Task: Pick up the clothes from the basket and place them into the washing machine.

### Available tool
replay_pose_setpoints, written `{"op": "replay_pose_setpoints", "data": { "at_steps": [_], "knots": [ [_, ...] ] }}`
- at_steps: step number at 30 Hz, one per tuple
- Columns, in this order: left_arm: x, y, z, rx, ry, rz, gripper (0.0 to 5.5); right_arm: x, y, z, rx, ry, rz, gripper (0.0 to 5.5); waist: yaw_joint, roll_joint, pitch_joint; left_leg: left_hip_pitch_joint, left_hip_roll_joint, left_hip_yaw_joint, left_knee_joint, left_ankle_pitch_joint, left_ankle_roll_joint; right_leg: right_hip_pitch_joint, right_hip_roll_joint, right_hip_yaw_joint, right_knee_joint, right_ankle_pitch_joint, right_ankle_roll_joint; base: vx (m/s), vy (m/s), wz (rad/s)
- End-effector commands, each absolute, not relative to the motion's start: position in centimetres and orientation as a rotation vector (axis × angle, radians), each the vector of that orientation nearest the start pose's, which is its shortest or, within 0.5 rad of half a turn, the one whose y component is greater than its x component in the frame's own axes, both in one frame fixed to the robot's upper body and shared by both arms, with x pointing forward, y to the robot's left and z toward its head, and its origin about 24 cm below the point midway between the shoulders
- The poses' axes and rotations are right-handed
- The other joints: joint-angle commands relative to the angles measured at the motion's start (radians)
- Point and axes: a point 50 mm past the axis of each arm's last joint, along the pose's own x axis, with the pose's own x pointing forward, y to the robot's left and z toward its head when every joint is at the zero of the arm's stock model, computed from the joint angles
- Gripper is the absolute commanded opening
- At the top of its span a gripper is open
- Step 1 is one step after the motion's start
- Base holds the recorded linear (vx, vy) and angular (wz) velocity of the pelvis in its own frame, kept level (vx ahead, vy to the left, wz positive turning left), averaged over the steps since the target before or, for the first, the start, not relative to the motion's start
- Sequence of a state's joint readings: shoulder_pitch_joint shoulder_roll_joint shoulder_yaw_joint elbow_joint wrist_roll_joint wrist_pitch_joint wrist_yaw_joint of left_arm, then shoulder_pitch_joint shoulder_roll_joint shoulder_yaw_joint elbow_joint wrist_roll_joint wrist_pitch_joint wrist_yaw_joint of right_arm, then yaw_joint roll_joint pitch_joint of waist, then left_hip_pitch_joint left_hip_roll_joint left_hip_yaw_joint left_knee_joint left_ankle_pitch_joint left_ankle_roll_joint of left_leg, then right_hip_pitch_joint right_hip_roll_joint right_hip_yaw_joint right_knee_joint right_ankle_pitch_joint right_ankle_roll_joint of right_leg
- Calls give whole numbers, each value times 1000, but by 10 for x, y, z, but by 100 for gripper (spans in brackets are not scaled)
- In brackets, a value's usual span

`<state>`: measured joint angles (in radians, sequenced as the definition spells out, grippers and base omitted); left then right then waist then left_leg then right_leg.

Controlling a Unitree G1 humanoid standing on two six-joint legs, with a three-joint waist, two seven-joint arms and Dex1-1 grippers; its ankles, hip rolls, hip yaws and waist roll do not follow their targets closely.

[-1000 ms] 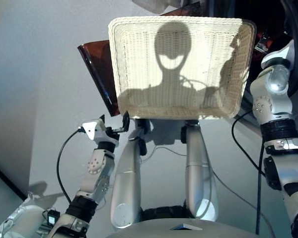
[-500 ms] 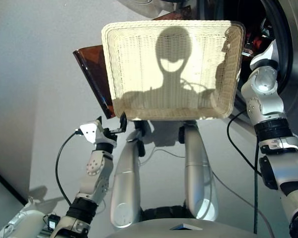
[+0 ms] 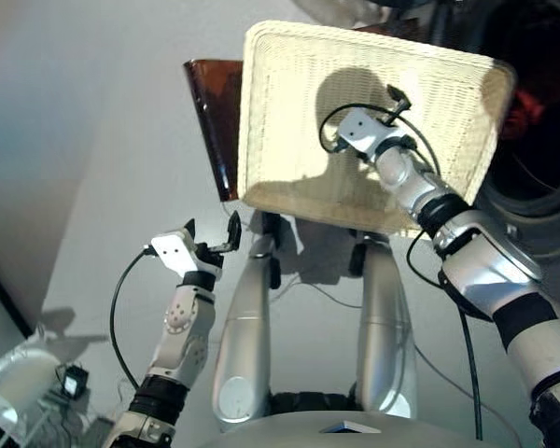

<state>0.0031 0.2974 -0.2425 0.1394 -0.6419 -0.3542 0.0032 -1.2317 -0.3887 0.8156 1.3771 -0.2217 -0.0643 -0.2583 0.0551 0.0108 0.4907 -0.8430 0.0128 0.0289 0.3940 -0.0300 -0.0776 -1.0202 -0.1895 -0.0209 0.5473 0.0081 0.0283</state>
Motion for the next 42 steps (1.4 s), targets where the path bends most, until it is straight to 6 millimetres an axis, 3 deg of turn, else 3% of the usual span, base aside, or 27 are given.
{"op": "replay_pose_setpoints", "data": {
  "at_steps": [1, 5, 9, 12, 16, 20, 22, 23, 25, 30, 33, 36, 42],
  "knots": [
    [228, 173, 51, -348, -209, -128, 550, 418, -218, 168, -1518, 40, -162, 550, 1, 22, -27, 14, 6, 10, 154, -130, 27, -13, -1, 78, -182, 140, 54, 0, 0, 0],
    [229, 172, 54, -341, -223, -126, 550, 417, -218, 164, -1508, 12, -170, 550, 1, 24, -26, 22, 9, 11, 151, -129, 27, -13, 0, 79, -175, 138, 54, 0, 0, 0],
    [232, 175, 54, -316, -222, -94, 550, 417, -195, 157, -1434, -67, -118, 550, -20, 6, -27, 40, 15, 15, 144, -130, 25, 0, 5, 78, -175, 134, 54, 0, 0, 0],
    [233, 179, 53, -292, -218, -58, 550, 414, -175, 150, -1287, -157, -86, 550, -41, -15, -31, 65, 21, 16, 130, -129, 21, 26, 9, 72, -184, 133, 55, 0, 0, 0],
    [232, 184, 49, -274, -205, -17, 550, 396, -163, 144, -1091, -299, -49, 550, -68, -45, -42, 123, 29, 8, 92, -125, 16, 93, 7, 59, -214, 132, 64, 26, -9, -29],
    [229, 194, 36, -258, -156, 35, 550, 360, -179, 124, -833, -341, -51, 550, -90, -73, -62, 209, 27, 2, 38, -114, 19, 185, -7, 45, -257, 141, 76, 83, -23, -57],
    [228, 196, 33, -252, -145, 44, 550, 352, -183, 117, -787, -326, -49, 550, -92, -77, -66, 228, 25, -2, 30, -113, 21, 209, -11, 42, -267, 143, 79, 83, -25, -84],
    [227, 201, 30, -234, -134, 55, 550, 337, -193, 108, -637, -314, -58, 550, -91, -80, -73, 270, 27, -9, 15, -117, 22, 263, -15, 31, -285, 141, 83, 99, -31, -64],
    [224, 204, 25, -224, -116, 65, 550, 324, -199, 100, -543, -304, -59, 550, -93, -84, -81, 313, 24, -14, -11, -111, 24, 312, -20, 21, -310, 144, 88, 107, -17, 10],
    [218, 209, 11, -197, -63, 59, 550, 292, -212, 71, -246, -205, -10, 550, -93, -93, -112, 416, 18, -25, -75, -93, 22, 449, -48, -15, -380, 160, 104, 89, 1, 17],
    [218, 210, 5, -170, -35, 55, 550, 274, -223, 48, -96, -123, -47, 550, -103, -93, -135, 469, 16, -29, -123, -63, 14, 527, -76, -56, -418, 165, 114, 79, 10, 225],
    [216, 215, -3, -136, 8, 81, 550, 264, -223, 26, 17, -36, -79, 550, -108, -97, -162, 535, 21, -37, -173, -52, 13, 594, -74, -77, -447, 172, 123, 88, 49, 321],
    [208, 227, -14, -96, 69, 132, 550, 244, -220, -2, 71, 77, -75, 550, -120, -115, -222, 640, 24, -29, -246, -41, 20, 698, -64, -82, -510, 196, 140, 93, 61, 4]
  ]
}}
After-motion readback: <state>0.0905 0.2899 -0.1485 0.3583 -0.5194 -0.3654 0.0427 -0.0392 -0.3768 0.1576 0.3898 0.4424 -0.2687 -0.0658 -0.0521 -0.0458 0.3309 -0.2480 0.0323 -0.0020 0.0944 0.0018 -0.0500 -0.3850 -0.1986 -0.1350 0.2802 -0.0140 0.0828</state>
